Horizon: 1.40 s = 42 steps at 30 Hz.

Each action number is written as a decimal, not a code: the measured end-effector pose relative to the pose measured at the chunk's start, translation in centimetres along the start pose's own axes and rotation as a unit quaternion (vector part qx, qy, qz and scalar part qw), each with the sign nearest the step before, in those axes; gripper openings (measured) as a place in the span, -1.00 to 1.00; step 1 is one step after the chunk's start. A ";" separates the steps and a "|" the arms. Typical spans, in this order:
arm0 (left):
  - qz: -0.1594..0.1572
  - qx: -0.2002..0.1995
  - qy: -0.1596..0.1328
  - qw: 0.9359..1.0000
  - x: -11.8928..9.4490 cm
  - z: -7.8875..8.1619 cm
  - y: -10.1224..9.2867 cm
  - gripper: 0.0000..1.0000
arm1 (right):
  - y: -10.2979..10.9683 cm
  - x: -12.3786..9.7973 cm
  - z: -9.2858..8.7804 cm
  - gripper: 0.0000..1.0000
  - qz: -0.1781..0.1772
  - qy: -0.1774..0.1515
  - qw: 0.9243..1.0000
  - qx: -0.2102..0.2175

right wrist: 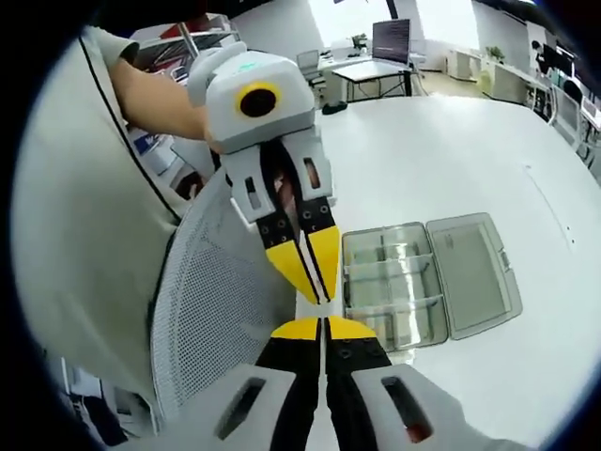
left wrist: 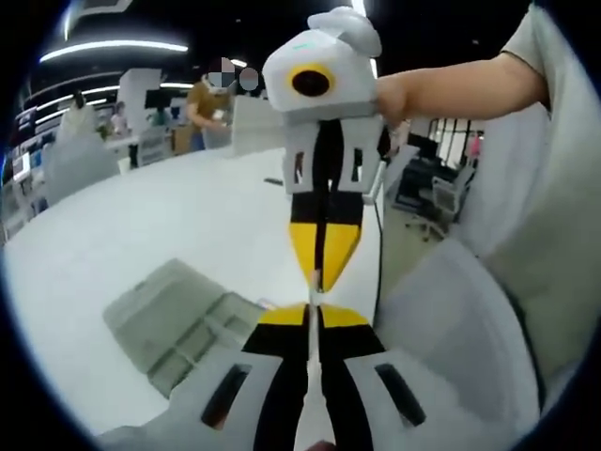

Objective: Insert the divider into the dual guide fixture by aligning both edges with the guide slots and pushing it downward to the bottom, including one-sided entry, uneven engagement, binding, and posture correction.

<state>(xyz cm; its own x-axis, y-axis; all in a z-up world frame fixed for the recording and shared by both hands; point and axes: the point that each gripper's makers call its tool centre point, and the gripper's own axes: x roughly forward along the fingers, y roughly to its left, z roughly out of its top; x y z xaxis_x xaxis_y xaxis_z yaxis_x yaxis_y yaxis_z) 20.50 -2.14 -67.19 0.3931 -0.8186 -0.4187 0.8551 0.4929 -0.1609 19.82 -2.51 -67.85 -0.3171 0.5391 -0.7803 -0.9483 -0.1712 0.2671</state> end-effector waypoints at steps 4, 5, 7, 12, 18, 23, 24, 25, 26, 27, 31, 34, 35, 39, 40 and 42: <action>-0.001 -0.005 0.005 1.000 0.1 -0.3 0.0 -0.99 | 0.0 0.2 -0.1 -1.00 0.002 -0.002 1.000 0.008; -0.002 -0.005 0.007 1.000 0.2 -0.4 0.0 -0.99 | 0.0 0.3 -0.1 -1.00 0.003 -0.001 1.000 0.011; -0.002 -0.007 0.008 1.000 0.2 -0.5 0.0 -0.99 | 0.0 0.3 0.0 -1.00 0.001 0.000 1.000 0.009; 0.003 -0.011 0.009 1.000 0.2 -0.6 0.2 -0.96 | 0.0 0.4 0.1 -1.00 0.001 0.007 1.000 0.011; 0.020 -0.018 0.014 1.000 0.1 -0.9 0.8 -0.90 | -0.4 0.5 0.4 -1.00 -0.006 0.022 1.000 0.007; 0.031 -0.016 0.012 0.999 -0.2 -1.0 1.2 -0.86 | -0.8 0.5 0.8 -1.00 -0.012 0.028 1.000 0.002; 0.033 -0.016 0.012 0.999 -0.2 -1.0 1.3 -0.85 | -0.9 0.5 0.9 -1.00 -0.012 0.028 1.000 0.008; 0.036 -0.015 0.014 0.999 -0.3 -1.1 1.4 -0.84 | -1.0 0.5 1.0 -1.00 -0.013 0.028 0.999 0.009; 0.037 -0.012 0.014 0.999 -0.3 -1.1 1.4 -0.84 | -1.0 0.4 1.1 -1.00 -0.012 0.028 0.999 0.011; 0.039 -0.011 0.014 0.999 -0.4 -1.1 1.5 -0.85 | -1.0 0.4 1.2 -1.00 -0.011 0.026 0.999 0.016; 0.044 -0.008 0.013 0.999 -0.5 -1.1 1.7 -0.88 | -1.0 0.4 1.3 -1.00 -0.008 0.022 0.999 0.033; 0.042 -0.008 0.014 0.999 -0.5 -1.1 1.7 -0.89 | -1.1 0.4 1.3 -1.00 -0.007 0.017 0.999 0.044; 0.041 -0.009 0.015 0.999 -0.5 -1.2 1.6 -0.90 | -1.1 0.4 1.3 -1.00 -0.006 0.016 0.999 0.045; 0.040 -0.012 0.017 0.999 -0.4 -1.3 1.6 -0.89 | -0.9 0.4 1.5 -1.00 -0.005 0.007 0.999 0.052; 0.040 -0.010 0.017 0.999 -0.4 -1.4 1.7 -0.89 | -0.9 0.5 1.5 -1.00 -0.005 0.007 0.999 0.051; 0.039 -0.009 0.019 0.999 -0.4 -1.4 1.6 -0.89 | -0.9 0.5 1.4 -1.00 -0.006 0.008 0.999 0.047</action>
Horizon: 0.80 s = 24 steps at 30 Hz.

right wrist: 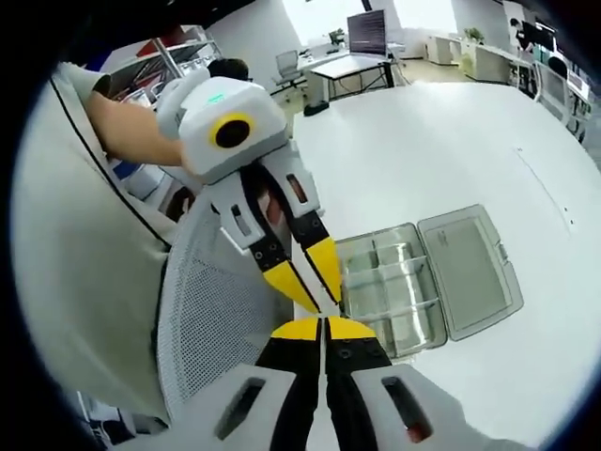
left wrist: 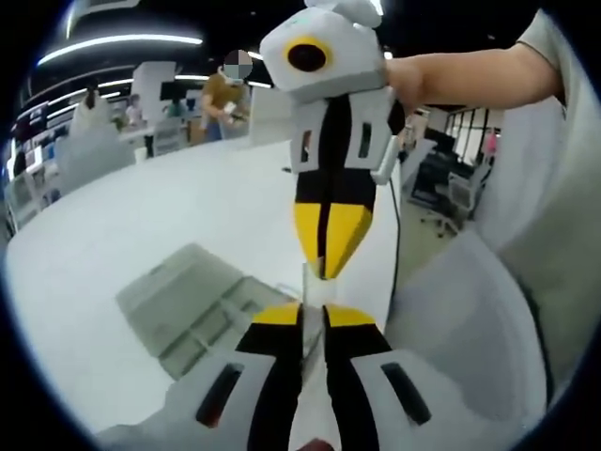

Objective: Insert the divider into the dual guide fixture by aligning both edges with the guide slots and pushing it downward to the bottom, including one-sided entry, uneven engagement, binding, and posture correction.

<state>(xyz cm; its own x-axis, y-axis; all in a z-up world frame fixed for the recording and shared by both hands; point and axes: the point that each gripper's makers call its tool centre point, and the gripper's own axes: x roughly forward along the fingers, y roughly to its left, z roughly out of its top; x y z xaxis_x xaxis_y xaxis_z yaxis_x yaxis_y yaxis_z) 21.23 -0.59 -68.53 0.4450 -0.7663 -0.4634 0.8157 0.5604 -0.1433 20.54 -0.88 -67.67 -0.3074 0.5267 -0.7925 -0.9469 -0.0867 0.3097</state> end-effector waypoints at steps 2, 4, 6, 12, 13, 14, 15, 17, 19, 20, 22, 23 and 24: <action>0.000 -0.002 -0.001 1.000 0.0 0.0 0.0 -0.89 | 0.0 0.0 0.0 -1.00 0.000 0.000 1.000 0.001; 0.000 -0.012 -0.001 1.000 0.0 -0.1 0.1 -0.88 | 0.0 0.1 0.0 -1.00 0.000 -0.001 1.000 0.004; 0.004 -0.011 0.000 1.000 -0.1 0.0 0.2 -0.86 | -0.1 0.0 0.1 -1.00 -0.002 -0.001 1.000 0.004; 0.018 -0.009 0.004 1.000 -0.5 -0.4 0.7 -0.73 | -1.1 -0.1 0.0 -1.00 -0.025 0.020 0.999 -0.004; 0.019 -0.009 0.004 1.000 -0.5 -0.4 0.7 -0.72 | -1.1 -0.1 0.0 -1.00 -0.027 0.022 0.999 -0.005; 0.022 -0.008 0.006 1.000 -0.6 -0.5 0.8 -0.71 | -1.3 -0.1 0.1 -1.00 -0.030 0.024 0.999 -0.007; 0.024 -0.006 0.007 1.000 -0.7 -0.6 0.8 -0.71 | -1.4 0.0 0.0 -1.00 -0.032 0.028 0.999 -0.009; 0.027 -0.004 0.008 1.000 -0.9 -0.6 1.0 -0.70 | -1.5 0.1 0.0 -1.00 -0.034 0.034 0.999 -0.012; 0.033 -0.002 0.008 0.999 -1.0 -0.6 1.2 -0.67 | -1.7 0.3 0.0 -1.00 -0.038 0.041 0.998 -0.015; 0.038 -0.001 0.007 0.999 -1.2 -0.5 1.2 -0.63 | -1.7 0.3 0.1 -1.00 -0.039 0.044 0.998 -0.016; 0.044 0.000 0.009 0.999 -1.3 -0.6 1.4 -0.59 | -1.8 0.4 0.1 -1.00 -0.041 0.049 0.998 -0.017; 0.045 -0.001 0.008 0.999 -1.4 -0.6 1.4 -0.59 | -2.1 0.4 0.0 -1.00 -0.046 0.055 0.997 -0.020; 0.046 -0.001 0.008 0.999 -1.5 -0.6 1.4 -0.58 | -2.1 0.5 0.0 -1.00 -0.046 0.058 0.997 -0.020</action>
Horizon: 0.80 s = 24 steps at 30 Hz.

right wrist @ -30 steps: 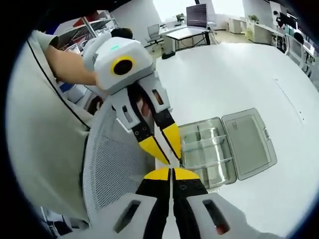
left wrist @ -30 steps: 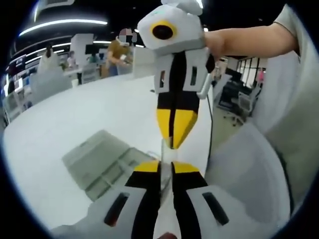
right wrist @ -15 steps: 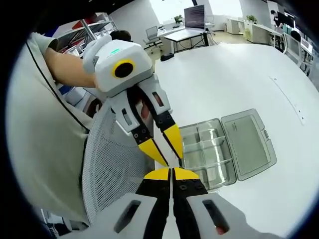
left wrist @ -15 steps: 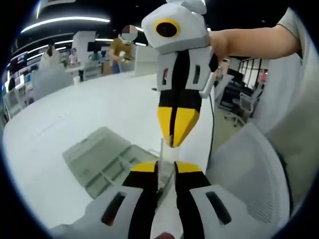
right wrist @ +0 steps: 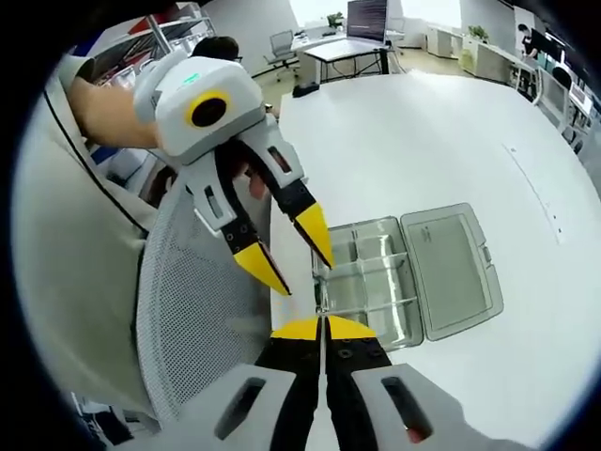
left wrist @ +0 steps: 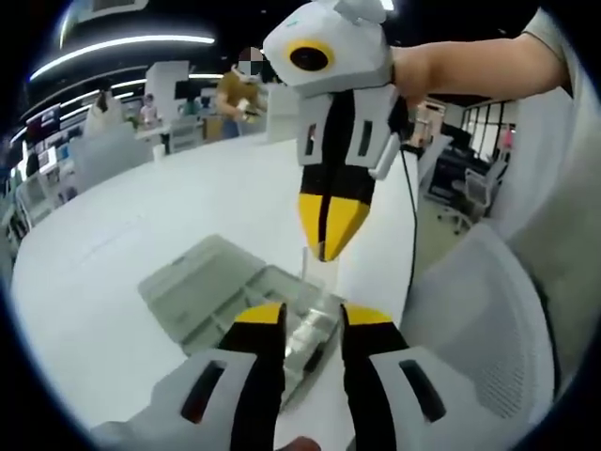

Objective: Insert the divider into the dual guide fixture by aligning both edges with the guide slots and pushing it downward to the bottom, including one-sided entry, uneven engagement, binding, and posture correction.

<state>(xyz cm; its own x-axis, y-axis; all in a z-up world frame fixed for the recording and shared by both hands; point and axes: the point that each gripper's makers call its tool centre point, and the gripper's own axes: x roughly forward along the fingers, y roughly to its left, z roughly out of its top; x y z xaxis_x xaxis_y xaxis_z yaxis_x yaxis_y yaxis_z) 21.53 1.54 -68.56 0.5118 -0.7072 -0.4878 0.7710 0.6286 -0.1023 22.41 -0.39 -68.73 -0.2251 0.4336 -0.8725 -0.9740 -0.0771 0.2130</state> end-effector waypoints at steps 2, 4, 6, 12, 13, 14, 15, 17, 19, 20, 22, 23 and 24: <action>0.002 -0.002 0.000 1.000 -0.1 -0.1 0.0 -0.57 | 0.0 0.2 0.0 -1.00 -0.001 0.008 1.000 -0.001; 0.005 -0.004 0.001 1.000 -0.2 -0.1 0.1 -0.55 | -0.2 0.4 -0.1 -1.00 -0.004 0.019 1.000 -0.005; 0.009 -0.009 0.004 1.000 -0.2 -0.3 0.2 -0.49 | -0.5 0.6 -0.1 -1.00 -0.012 0.024 1.000 -0.006; 0.022 -0.026 0.008 0.999 -0.5 -0.7 0.5 -0.30 | -1.3 1.0 0.2 -1.00 -0.025 0.038 0.999 -0.017; 0.022 -0.026 0.008 0.999 -0.5 -0.7 0.5 -0.29 | -1.4 1.1 0.3 -1.00 -0.026 0.039 0.999 -0.020; 0.023 -0.028 0.007 0.999 -0.6 -0.9 0.6 -0.29 | -1.6 1.2 0.4 -1.00 -0.028 0.041 0.998 -0.025; 0.026 -0.030 0.008 0.999 -0.7 -1.0 0.7 -0.28 | -1.7 1.3 0.5 -1.00 -0.031 0.044 0.998 -0.030; 0.029 -0.037 0.010 0.999 -0.8 -1.2 0.9 -0.24 | -1.9 1.5 0.5 -1.00 -0.033 0.050 0.998 -0.035; 0.031 -0.040 0.009 0.999 -0.8 -1.3 1.0 -0.24 | -2.0 1.7 0.8 -1.00 -0.034 0.053 0.997 -0.042; 0.033 -0.042 0.009 0.999 -0.9 -1.4 1.1 -0.23 | -2.0 1.8 0.8 -1.00 -0.035 0.057 0.997 -0.047; 0.038 -0.048 0.008 0.998 -1.0 -1.5 1.3 -0.21 | -2.3 2.1 0.9 -1.00 -0.037 0.063 0.996 -0.056; 0.040 -0.050 0.008 0.998 -1.0 -1.6 1.4 -0.20 | -2.3 2.1 0.9 -1.00 -0.038 0.064 0.996 -0.057; 0.042 -0.054 0.008 0.998 -1.1 -1.6 1.5 -0.20 | -2.3 2.2 1.0 -1.00 -0.036 0.066 0.995 -0.061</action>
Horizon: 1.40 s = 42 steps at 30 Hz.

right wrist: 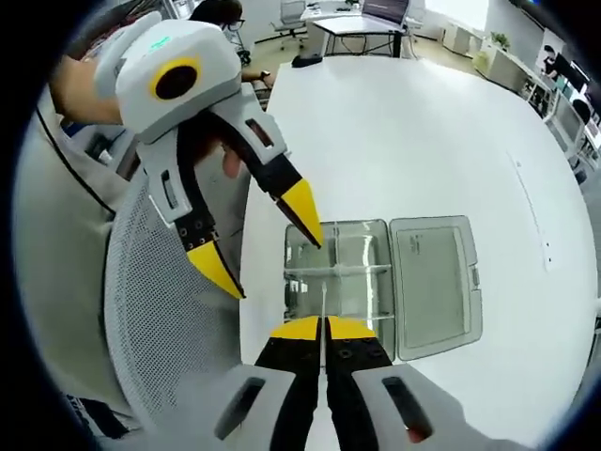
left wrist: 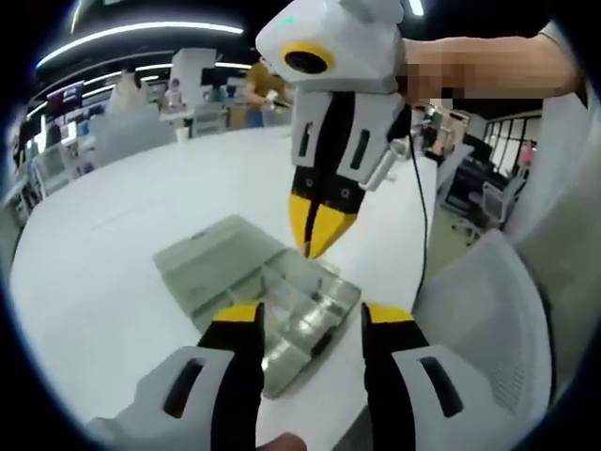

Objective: Insert the divider into the dual guide fixture by aligning both edges with the guide slots and pushing it downward to the bottom, including one-sided entry, uneven engagement, binding, and posture correction.

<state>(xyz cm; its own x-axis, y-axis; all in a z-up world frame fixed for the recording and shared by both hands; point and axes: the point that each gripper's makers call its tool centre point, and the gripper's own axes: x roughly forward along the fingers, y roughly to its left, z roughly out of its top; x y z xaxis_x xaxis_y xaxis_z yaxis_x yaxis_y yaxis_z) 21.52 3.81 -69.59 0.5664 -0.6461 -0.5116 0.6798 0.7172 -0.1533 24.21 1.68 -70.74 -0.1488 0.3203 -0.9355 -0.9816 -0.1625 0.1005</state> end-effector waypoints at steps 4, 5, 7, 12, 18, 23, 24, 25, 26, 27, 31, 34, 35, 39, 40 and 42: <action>0.005 -0.007 -0.001 1.000 -0.2 -0.3 0.3 -0.18 | -0.3 0.3 0.2 -1.00 -0.003 0.010 1.000 -0.011; 0.007 -0.008 -0.002 1.000 -0.3 -0.4 0.4 -0.18 | -0.3 0.4 0.3 -1.00 -0.003 0.014 1.000 -0.012; 0.009 -0.010 -0.002 1.000 -0.3 -0.5 0.4 -0.17 | -0.3 0.6 0.5 -1.00 -0.002 0.016 1.000 -0.014; 0.012 -0.016 -0.005 1.000 -0.5 -0.6 0.5 -0.16 | -0.5 1.0 0.6 -1.00 -0.003 0.029 0.999 -0.029; 0.014 -0.023 -0.008 1.000 -0.7 -0.8 0.6 -0.16 | -0.6 1.5 0.9 -1.00 -0.001 0.037 0.999 -0.036; 0.016 -0.027 -0.009 0.999 -0.8 -1.1 0.7 -0.16 | -0.6 1.7 1.0 -1.00 -0.001 0.043 0.998 -0.040; 0.016 -0.027 -0.009 0.999 -0.8 -1.1 0.7 -0.16 | -0.6 1.7 1.0 -1.00 -0.001 0.044 0.998 -0.039; 0.016 -0.028 -0.010 0.999 -0.8 -1.1 0.7 -0.16 | -0.5 1.8 1.0 -1.00 -0.001 0.045 0.998 -0.038; 0.017 -0.028 -0.010 0.999 -0.8 -1.1 0.7 -0.16 | -0.5 1.8 1.0 -1.00 0.000 0.046 0.998 -0.039; 0.017 -0.029 -0.010 0.999 -0.8 -1.1 0.7 -0.16 | -0.5 1.8 1.1 -1.00 0.000 0.046 0.998 -0.040; 0.016 -0.029 -0.010 0.999 -0.9 -1.2 0.7 -0.16 | -0.5 1.9 1.2 -1.00 0.000 0.047 0.998 -0.042; 0.017 -0.031 -0.011 0.999 -0.9 -1.2 0.8 -0.16 | -0.6 2.0 1.2 -1.00 0.000 0.050 0.998 -0.044; 0.017 -0.031 -0.011 0.999 -0.9 -1.2 0.8 -0.16 | -0.6 2.0 1.2 -1.00 0.001 0.051 0.998 -0.043; 0.017 -0.032 -0.011 0.999 -0.9 -1.2 0.9 -0.16 | -0.8 2.2 1.1 -1.00 0.002 0.054 0.998 -0.042; 0.017 -0.033 -0.012 0.999 -0.9 -1.2 1.0 -0.16 | -0.9 2.3 1.1 -1.00 0.002 0.054 0.998 -0.041; 0.017 -0.034 -0.012 0.999 -0.9 -1.2 1.1 -0.16 | -0.9 2.4 1.1 -1.00 0.002 0.055 0.998 -0.042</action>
<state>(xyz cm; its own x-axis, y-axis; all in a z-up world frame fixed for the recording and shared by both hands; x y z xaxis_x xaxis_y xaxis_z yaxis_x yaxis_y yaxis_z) 21.15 5.47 -70.33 0.6004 -0.6259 -0.4977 0.6270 0.7548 -0.1928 24.61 3.62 -72.68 -0.1347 0.2152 -0.9672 -0.9669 -0.2420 0.0809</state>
